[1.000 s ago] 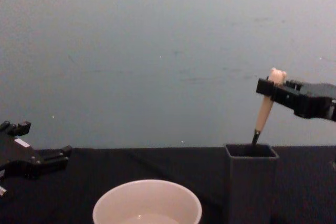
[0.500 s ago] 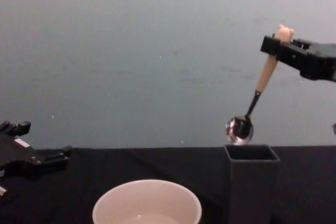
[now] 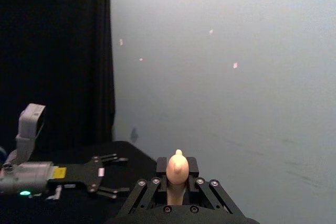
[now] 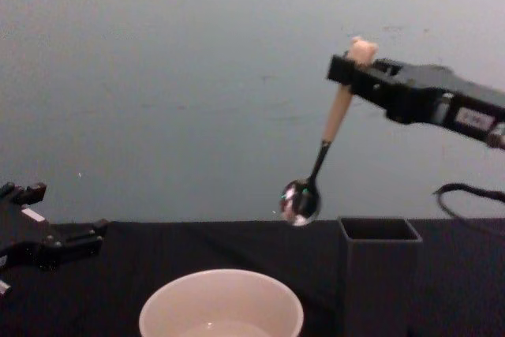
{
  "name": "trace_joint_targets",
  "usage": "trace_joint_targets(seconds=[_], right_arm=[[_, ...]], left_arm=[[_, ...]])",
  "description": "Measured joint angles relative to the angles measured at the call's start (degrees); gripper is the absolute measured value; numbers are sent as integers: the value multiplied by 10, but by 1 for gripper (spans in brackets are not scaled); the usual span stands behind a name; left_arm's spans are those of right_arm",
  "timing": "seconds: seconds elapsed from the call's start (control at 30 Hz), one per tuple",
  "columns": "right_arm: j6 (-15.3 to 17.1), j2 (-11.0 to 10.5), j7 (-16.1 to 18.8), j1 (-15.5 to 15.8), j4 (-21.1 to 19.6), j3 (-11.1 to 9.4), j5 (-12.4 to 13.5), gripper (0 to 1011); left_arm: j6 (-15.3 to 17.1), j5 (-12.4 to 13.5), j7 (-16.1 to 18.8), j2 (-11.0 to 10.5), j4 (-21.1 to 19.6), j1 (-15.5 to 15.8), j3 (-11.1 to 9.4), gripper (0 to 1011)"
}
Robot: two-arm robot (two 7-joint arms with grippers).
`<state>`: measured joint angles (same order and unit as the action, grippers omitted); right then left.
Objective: Pick up the stirring spoon with one hand, stir inside the cup, then place it back in its original position.
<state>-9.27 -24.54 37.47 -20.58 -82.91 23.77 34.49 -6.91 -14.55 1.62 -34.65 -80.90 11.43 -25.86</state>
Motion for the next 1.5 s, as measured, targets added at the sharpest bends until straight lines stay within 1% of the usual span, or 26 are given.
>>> trace_joint_targets(seconds=[0.03, 0.1, 0.13, 0.23, 0.33, 0.4, 0.47, 0.53, 0.57, 0.67, 0.87, 0.97, 1.1, 1.3, 1.5], right_arm=[[1, 4, 2, -4, 4, 7, -2, 211], [3, 8, 4, -7, 8, 13, -4, 211], [5, 12, 6, -10, 11, 22, -7, 212], [6, 17, 7, -13, 16, 32, -13, 211], [6, 25, 10, -19, 32, 52, -27, 211], [5, 29, 12, -22, 39, 60, -34, 212], [1, 34, 14, -27, 52, 70, -45, 212], [-3, 38, 16, -29, 61, 76, -51, 212], [-8, 43, 18, -32, 71, 82, -59, 212], [-20, 52, 18, -38, 90, 91, -72, 212], [-38, 66, 19, -44, 117, 98, -92, 212], [-55, 74, 19, -48, 134, 101, -107, 212], [-67, 81, 18, -52, 148, 103, -120, 212], [-73, 86, 18, -54, 161, 102, -131, 212], [-73, 86, 19, -53, 164, 98, -134, 211]], left_arm=[[0, 0, 0, 0, 0, 0, 0, 1001], [0, 0, 0, 0, 0, 0, 0, 1001], [0, 0, 0, 0, 0, 0, 0, 1001], [0, 0, 0, 0, 0, 0, 0, 1002], [0, 0, 0, 0, 0, 0, 0, 1001], [0, 0, 0, 0, 0, 0, 0, 1001], [0, 0, 0, 0, 0, 0, 0, 1001], [0, 0, 0, 0, 0, 0, 0, 1001], [0, 0, 0, 0, 0, 0, 0, 1001], [0, 0, 0, 0, 0, 0, 0, 1002], [0, 0, 0, 0, 0, 0, 0, 1001], [0, 0, 0, 0, 0, 0, 0, 1001], [0, 0, 0, 0, 0, 0, 0, 1001], [0, 0, 0, 0, 0, 0, 0, 1001], [0, 0, 0, 0, 0, 0, 0, 1001]])
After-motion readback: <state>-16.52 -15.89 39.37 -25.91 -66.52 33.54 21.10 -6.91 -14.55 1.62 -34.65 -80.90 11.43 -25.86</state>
